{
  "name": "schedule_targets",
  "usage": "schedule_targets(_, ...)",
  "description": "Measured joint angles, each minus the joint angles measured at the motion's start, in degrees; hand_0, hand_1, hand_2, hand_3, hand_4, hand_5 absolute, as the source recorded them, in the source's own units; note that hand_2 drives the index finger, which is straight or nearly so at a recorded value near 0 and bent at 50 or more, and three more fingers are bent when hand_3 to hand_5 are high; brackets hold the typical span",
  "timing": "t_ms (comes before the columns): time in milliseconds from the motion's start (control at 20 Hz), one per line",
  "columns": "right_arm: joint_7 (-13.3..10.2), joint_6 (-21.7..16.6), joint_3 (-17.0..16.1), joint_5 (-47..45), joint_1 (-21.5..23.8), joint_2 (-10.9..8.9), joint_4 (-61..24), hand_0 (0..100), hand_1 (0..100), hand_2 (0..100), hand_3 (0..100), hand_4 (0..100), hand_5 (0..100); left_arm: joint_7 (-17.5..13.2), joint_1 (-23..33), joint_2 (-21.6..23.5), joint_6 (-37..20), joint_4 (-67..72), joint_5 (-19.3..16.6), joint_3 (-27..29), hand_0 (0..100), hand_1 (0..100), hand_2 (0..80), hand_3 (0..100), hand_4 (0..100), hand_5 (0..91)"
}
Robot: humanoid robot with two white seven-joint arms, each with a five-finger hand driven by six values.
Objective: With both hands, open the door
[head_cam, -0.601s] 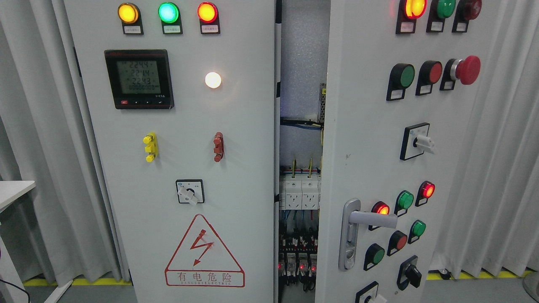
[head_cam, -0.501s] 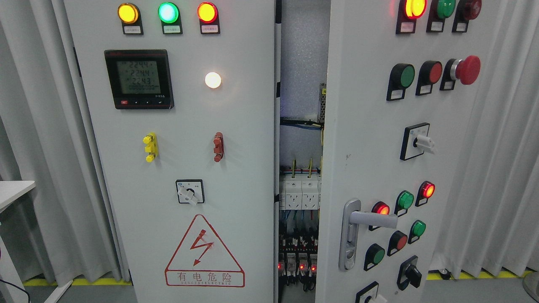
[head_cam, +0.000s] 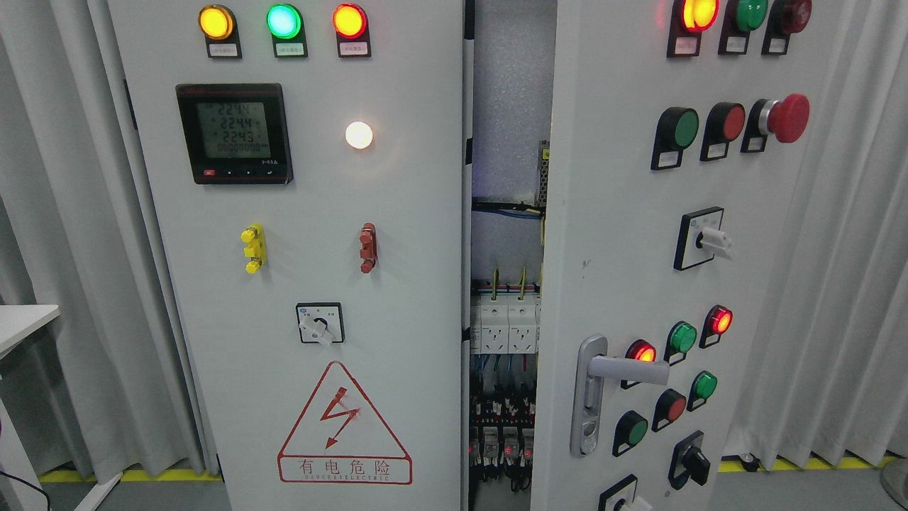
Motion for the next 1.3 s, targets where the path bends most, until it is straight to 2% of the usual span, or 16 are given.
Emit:
schedule_targets(250, 0.00, 0.00, 0.00, 0.00, 0.00, 0.00, 0.00, 22, 0, 0, 0, 0, 0, -24.34, 4.36, 1.34, 0.17, -12.95, 0.87, 0.30, 30, 0, 2.7, 3, 4, 0.0)
schedule_targets(300, 0.00, 0.00, 0.00, 0.00, 0.00, 0.00, 0.00, 22, 0, 0, 0, 0, 0, -27.39, 4.81, 1.70, -0.06, -15.75, 1.01, 0.39, 30, 0, 2.7, 3, 4, 0.0)
schedule_targets(401, 0.00, 0.00, 0.00, 0.00, 0.00, 0.00, 0.00, 22, 0, 0, 0, 0, 0, -31.05, 5.98, 2.47, -0.17, -21.38, 1.15, 0.54, 30, 0, 2.7, 3, 4, 0.0)
schedule_targets(601, 0.00, 0.00, 0.00, 0.00, 0.00, 0.00, 0.00, 22, 0, 0, 0, 0, 0, -34.41, 8.41, 4.33, -0.33, -34.64, 1.34, 0.67, 30, 0, 2.7, 3, 4, 0.0)
schedule_targets(751, 0.00, 0.00, 0.00, 0.00, 0.00, 0.00, 0.00, 22, 0, 0, 0, 0, 0, -36.26, 10.17, 6.34, -0.35, -44.98, 3.96, 0.10, 30, 0, 2.7, 3, 4, 0.0)
schedule_targets(1101, 0.00, 0.00, 0.00, 0.00, 0.00, 0.00, 0.00, 22, 0, 0, 0, 0, 0, -37.21, 10.45, 14.61, -0.21, -66.71, 17.95, -2.57, 30, 0, 2.7, 3, 4, 0.0)
schedule_targets(1302, 0.00, 0.00, 0.00, 0.00, 0.00, 0.00, 0.00, 22, 0, 0, 0, 0, 0, -37.31, 8.39, 19.03, 3.43, -76.41, 26.43, -3.98, 30, 0, 2.7, 3, 4, 0.0)
